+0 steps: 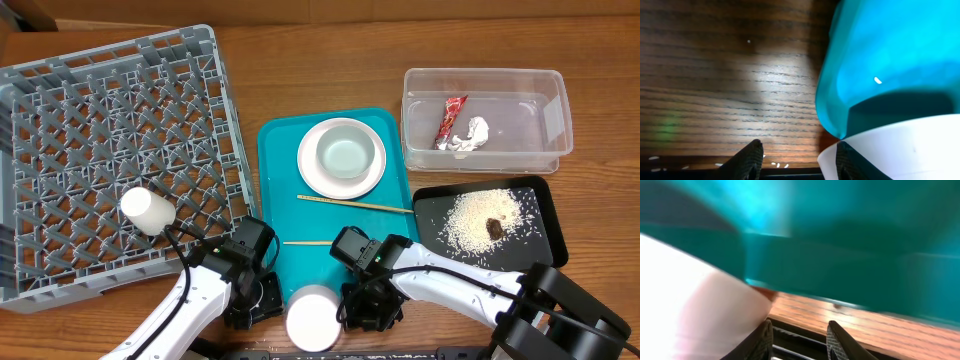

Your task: Sort waste into correct bins and load items into the dishwasher

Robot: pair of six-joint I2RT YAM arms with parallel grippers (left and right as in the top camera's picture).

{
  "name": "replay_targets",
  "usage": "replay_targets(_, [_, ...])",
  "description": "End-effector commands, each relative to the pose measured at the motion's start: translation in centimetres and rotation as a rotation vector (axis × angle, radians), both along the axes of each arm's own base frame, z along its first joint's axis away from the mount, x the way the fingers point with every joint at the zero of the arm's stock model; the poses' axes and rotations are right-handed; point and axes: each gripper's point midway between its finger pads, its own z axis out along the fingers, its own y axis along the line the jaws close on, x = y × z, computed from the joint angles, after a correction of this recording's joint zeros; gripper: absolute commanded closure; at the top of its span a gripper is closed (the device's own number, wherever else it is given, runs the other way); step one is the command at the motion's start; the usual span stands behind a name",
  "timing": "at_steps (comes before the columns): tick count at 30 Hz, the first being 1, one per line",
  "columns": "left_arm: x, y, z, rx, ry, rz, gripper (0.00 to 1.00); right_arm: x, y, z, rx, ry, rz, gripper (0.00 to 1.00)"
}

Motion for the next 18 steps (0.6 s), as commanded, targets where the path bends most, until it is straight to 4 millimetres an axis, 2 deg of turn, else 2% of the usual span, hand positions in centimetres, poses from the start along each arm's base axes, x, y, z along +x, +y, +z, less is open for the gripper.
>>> replay_targets(1, [0.7, -2.3, 1.0, -0.120, -0.014, -0.035, 0.50, -0.6, 2.6, 1.5, 0.177, 0.039, 0.066, 0.62])
replay_targets(4, [1.1, -3.1, 1.6, -0.171, -0.029, -0.061, 0.51, -0.3, 3.3, 2.1, 0.208, 0.026, 0.077, 0.61])
replay_targets(7, [2.0, -4.1, 2.8, -0.216, -0.061, -0.087, 0.51, 0.2, 4.3, 3.8, 0.270, -0.008, 0.102, 0.61])
replay_targets(11, [4.0, -5.7, 5.6, -0.269, -0.129, -0.124, 0.52, 1.5, 6.2, 6.6, 0.353, -0.075, 0.115, 0.59])
replay_targets(16, [5.5, -7.5, 8.2, -0.308, -0.207, -0.186, 0.51, 2.8, 7.5, 8.2, 0.403, -0.147, 0.154, 0.57])
replay_targets(18, [5.7, -7.5, 8.6, -0.296, -0.220, -0.196, 0.51, 3.4, 7.1, 8.0, 0.359, -0.176, 0.140, 0.57])
